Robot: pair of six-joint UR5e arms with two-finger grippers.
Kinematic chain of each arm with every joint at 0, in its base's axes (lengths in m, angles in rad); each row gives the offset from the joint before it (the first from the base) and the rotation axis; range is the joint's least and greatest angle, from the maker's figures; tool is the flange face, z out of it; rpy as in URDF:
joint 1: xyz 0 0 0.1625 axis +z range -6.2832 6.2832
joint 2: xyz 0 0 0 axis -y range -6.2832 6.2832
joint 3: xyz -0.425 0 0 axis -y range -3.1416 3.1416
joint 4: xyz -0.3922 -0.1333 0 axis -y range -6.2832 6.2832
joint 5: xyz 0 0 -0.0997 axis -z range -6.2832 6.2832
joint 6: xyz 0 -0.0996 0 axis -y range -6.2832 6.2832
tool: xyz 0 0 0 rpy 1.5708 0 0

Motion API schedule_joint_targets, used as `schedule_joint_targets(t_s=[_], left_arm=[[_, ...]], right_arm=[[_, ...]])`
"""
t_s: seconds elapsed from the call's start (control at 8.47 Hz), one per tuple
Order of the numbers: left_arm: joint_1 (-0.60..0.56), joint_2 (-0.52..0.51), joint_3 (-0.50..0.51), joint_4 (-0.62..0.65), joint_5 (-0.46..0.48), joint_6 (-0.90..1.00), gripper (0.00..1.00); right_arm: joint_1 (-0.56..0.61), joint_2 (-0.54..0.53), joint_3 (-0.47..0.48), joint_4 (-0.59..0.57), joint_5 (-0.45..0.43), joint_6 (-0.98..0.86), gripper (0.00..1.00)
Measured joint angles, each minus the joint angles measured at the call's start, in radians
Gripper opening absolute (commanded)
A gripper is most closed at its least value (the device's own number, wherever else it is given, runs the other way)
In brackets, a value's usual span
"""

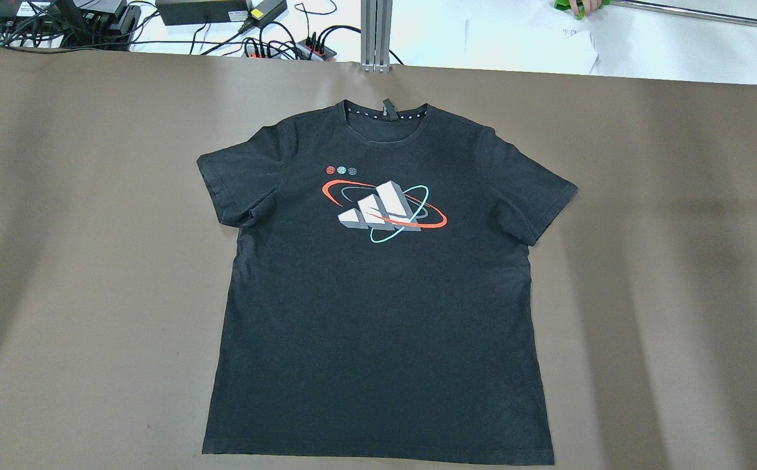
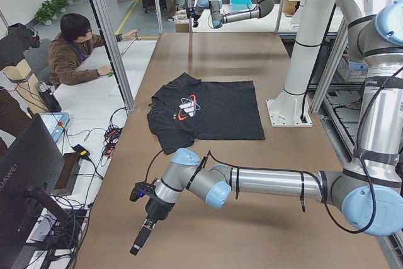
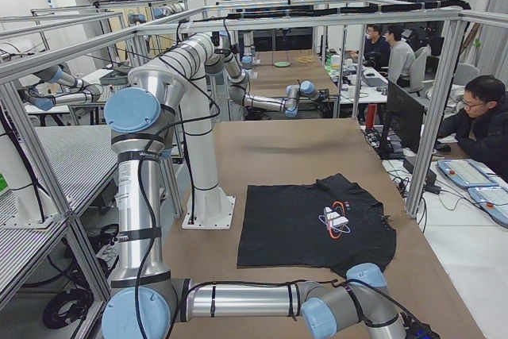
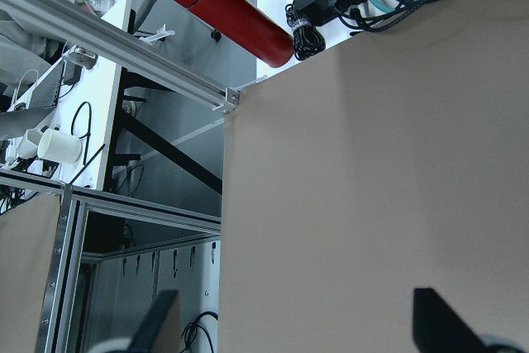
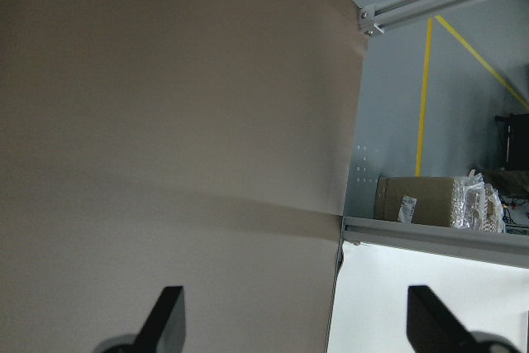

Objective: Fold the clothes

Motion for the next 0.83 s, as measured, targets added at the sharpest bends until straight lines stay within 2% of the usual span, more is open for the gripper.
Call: schedule_joint_targets(t_s=[0.24, 0.59, 0.83], left_arm=[[0.0, 0.01, -0.003, -0.014, -0.005, 0.001, 1.0], [0.005, 0.007, -0.024, -0.017, -0.027, -0.003, 1.0], [0.01, -0.007, -0.032, -0.05, -0.127, -0.018, 1.0]], right_arm=[[-0.001, 0.003, 0.01, 0.0, 0.008, -0.004, 0.94], [-0.006, 0.008, 0.025, 0.002, 0.099, 0.003, 0.94], [-0.009, 0.017, 0.03, 0.008, 0.127, -0.003, 0.94]])
